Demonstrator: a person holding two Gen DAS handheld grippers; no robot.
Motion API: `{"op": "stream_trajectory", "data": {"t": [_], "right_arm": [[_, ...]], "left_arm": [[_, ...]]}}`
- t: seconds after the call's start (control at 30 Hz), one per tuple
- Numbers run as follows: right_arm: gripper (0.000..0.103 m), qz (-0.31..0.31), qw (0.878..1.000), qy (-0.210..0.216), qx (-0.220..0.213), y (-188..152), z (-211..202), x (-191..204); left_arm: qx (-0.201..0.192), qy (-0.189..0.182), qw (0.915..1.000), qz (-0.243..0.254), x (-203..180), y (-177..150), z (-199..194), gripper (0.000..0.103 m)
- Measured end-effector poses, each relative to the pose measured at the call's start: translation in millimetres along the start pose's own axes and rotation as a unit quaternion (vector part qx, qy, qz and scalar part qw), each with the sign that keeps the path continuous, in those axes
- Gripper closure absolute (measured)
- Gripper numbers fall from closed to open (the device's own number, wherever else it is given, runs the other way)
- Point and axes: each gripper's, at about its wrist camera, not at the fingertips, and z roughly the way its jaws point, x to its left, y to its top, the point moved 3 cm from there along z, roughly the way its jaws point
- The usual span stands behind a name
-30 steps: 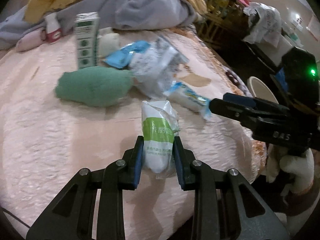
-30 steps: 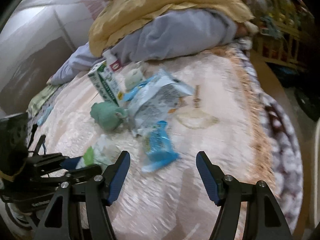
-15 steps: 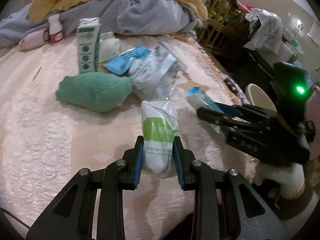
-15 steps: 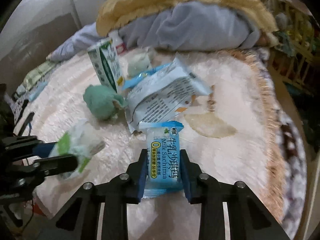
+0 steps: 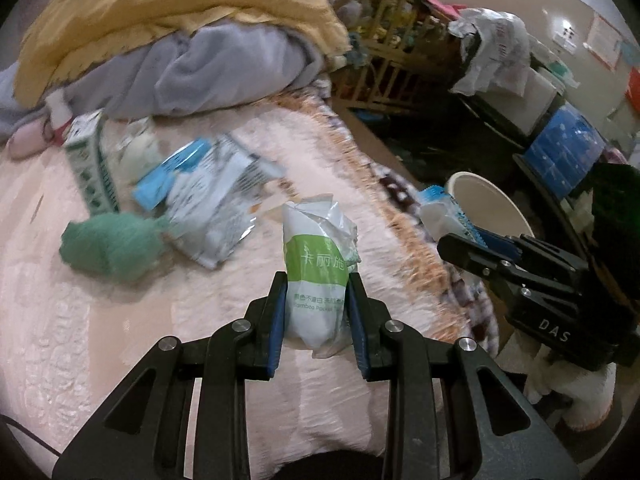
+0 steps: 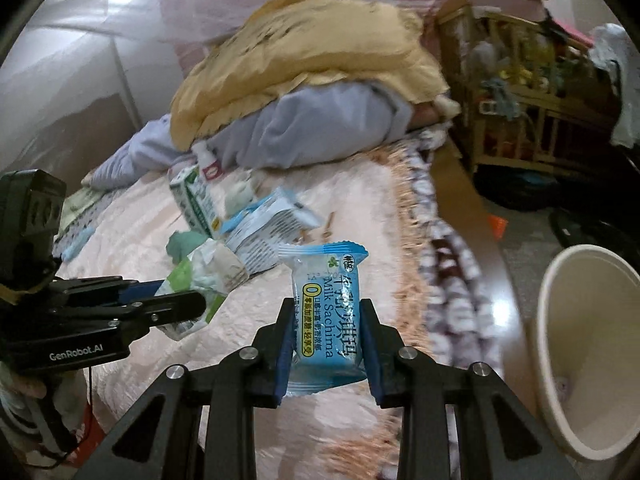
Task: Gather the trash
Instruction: 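Carry the tissue pack and Sachima packet over the white bucket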
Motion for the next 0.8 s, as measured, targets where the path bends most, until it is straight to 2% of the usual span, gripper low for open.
{"op": "stream_trajectory", "data": {"t": [0.8], "right_arm": [[0.074, 0.085, 0.992, -0.085, -0.037, -19.4, -69.2, -119.4]], "left_arm": [[-0.002, -0.022, 0.9934, 0.113, -126.2, 44.7, 52.3, 0.077]]}}
